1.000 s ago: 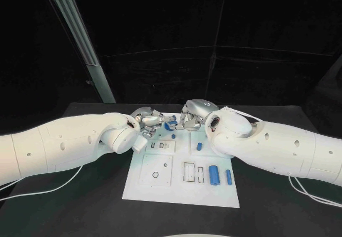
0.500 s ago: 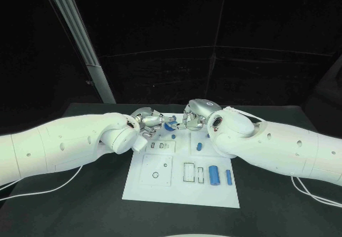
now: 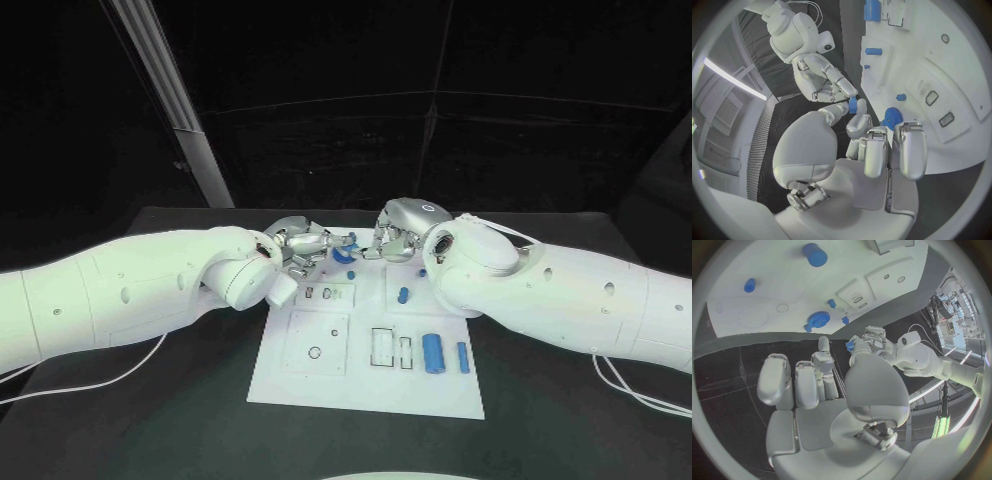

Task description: Assemble the parts on the task board

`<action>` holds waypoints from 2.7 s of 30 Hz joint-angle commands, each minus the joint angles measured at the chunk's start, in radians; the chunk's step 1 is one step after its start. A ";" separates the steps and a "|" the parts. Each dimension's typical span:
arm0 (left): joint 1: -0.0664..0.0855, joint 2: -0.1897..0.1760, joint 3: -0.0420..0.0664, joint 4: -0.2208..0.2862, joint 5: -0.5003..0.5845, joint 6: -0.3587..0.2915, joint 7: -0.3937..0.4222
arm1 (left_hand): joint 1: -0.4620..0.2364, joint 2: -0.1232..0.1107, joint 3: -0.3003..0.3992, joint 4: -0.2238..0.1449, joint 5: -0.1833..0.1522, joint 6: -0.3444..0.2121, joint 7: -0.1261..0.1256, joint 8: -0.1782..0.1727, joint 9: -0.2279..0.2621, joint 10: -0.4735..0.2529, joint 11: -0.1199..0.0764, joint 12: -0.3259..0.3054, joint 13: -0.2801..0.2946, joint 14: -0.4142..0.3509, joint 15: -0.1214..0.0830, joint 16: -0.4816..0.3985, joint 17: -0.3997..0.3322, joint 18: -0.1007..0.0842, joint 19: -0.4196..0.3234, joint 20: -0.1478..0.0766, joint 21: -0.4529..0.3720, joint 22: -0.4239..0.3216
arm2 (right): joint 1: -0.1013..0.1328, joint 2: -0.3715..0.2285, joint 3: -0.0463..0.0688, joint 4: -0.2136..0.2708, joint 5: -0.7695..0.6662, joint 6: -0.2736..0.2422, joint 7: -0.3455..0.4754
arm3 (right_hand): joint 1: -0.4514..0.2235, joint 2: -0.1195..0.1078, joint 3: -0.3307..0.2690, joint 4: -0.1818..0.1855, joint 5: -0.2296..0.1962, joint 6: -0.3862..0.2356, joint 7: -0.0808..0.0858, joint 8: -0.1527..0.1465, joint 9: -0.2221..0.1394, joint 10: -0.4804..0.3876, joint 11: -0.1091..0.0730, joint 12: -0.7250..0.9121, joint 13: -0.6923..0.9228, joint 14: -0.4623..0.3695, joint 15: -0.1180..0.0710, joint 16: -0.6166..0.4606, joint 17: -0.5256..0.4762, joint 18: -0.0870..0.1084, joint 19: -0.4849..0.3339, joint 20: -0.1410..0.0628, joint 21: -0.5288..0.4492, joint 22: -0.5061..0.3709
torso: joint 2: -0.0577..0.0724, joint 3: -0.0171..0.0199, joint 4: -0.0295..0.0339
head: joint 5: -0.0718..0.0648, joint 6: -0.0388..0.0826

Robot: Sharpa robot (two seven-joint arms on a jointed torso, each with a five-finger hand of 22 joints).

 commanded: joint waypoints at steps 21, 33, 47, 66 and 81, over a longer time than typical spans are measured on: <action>0.001 -0.004 0.000 0.010 -0.007 0.044 -0.001 | -0.011 -0.008 0.145 -0.138 0.017 0.021 -0.011 0.007 -0.001 0.002 -0.004 0.011 0.010 0.104 0.002 0.003 0.263 0.003 0.029 0.002 -0.001 0.088 | 0.002 0.005 0.001 -0.024 -0.027 -0.031 -0.004 | 0.017 0.006 0.005 -0.001 -0.004 -0.008 0.001 0.006 0.002 0.005 0.002 -0.005 0.002 0.054 -0.005 -0.002 0.009 -0.011 0.003 -0.001 0.006 0.002 | -0.001 0.0005 0.0002 | -0.003 -0.003; 0.001 -0.004 0.000 0.010 -0.007 0.047 0.000 | -0.012 -0.009 0.146 -0.138 0.018 0.021 -0.011 0.008 -0.001 0.003 -0.005 0.012 0.011 0.104 0.002 0.003 0.263 0.003 0.029 0.002 -0.002 0.088 | 0.002 0.009 0.001 -0.027 -0.029 -0.032 0.001 | 0.019 0.006 0.006 -0.002 -0.006 -0.008 0.001 0.007 0.002 0.005 0.002 -0.007 0.001 0.054 -0.005 -0.002 0.009 -0.011 0.003 -0.001 0.006 0.002 | 0.000 0.0004 0.0002 | -0.005 -0.001; 0.001 -0.006 0.000 0.005 -0.009 0.039 0.000 | -0.018 -0.007 0.152 -0.139 0.023 0.024 -0.012 0.009 -0.003 0.005 -0.005 0.013 0.013 0.104 0.002 0.003 0.263 0.003 0.030 0.001 0.000 0.091 | 0.002 0.001 0.001 -0.029 -0.029 -0.033 0.008 | 0.025 0.006 0.004 -0.002 -0.013 -0.010 0.002 0.008 0.002 0.004 0.003 -0.010 0.000 0.053 -0.005 -0.004 0.007 -0.011 0.001 0.000 0.005 0.000 | -0.001 0.0005 -0.0004 | -0.004 -0.001; 0.014 -0.030 0.001 0.002 -0.455 0.220 -0.265 | -0.028 -0.006 0.171 -0.148 0.025 0.027 -0.013 0.009 -0.007 0.003 -0.007 0.006 0.004 0.104 0.000 0.003 0.263 0.005 0.026 0.001 -0.006 0.082 | 0.020 -0.237 0.003 0.091 0.417 -0.179 0.466 | 0.176 0.041 0.019 -0.012 -0.027 -0.103 0.043 -0.040 -0.026 -0.186 0.039 -0.313 -0.267 -0.011 0.026 -0.202 -0.188 0.039 -0.146 0.027 -0.168 -0.263 | -0.004 0.0041 -0.0027 | 0.012 -0.013; 0.022 0.067 0.001 -0.065 -0.665 0.321 -0.446 | -0.040 -0.001 0.185 -0.152 0.025 0.029 -0.013 0.011 -0.009 0.004 -0.006 0.003 0.000 0.104 0.000 0.003 0.263 0.004 0.028 0.001 -0.004 0.086 | 0.048 -0.318 0.022 0.131 0.779 -0.176 0.725 | 0.232 0.053 0.000 -0.010 -0.018 -0.125 0.060 -0.070 -0.040 -0.216 0.056 -0.360 -0.300 -0.052 0.041 -0.336 -0.298 0.064 -0.215 0.043 -0.290 -0.415 | -0.001 0.0025 -0.0005 | 0.024 -0.053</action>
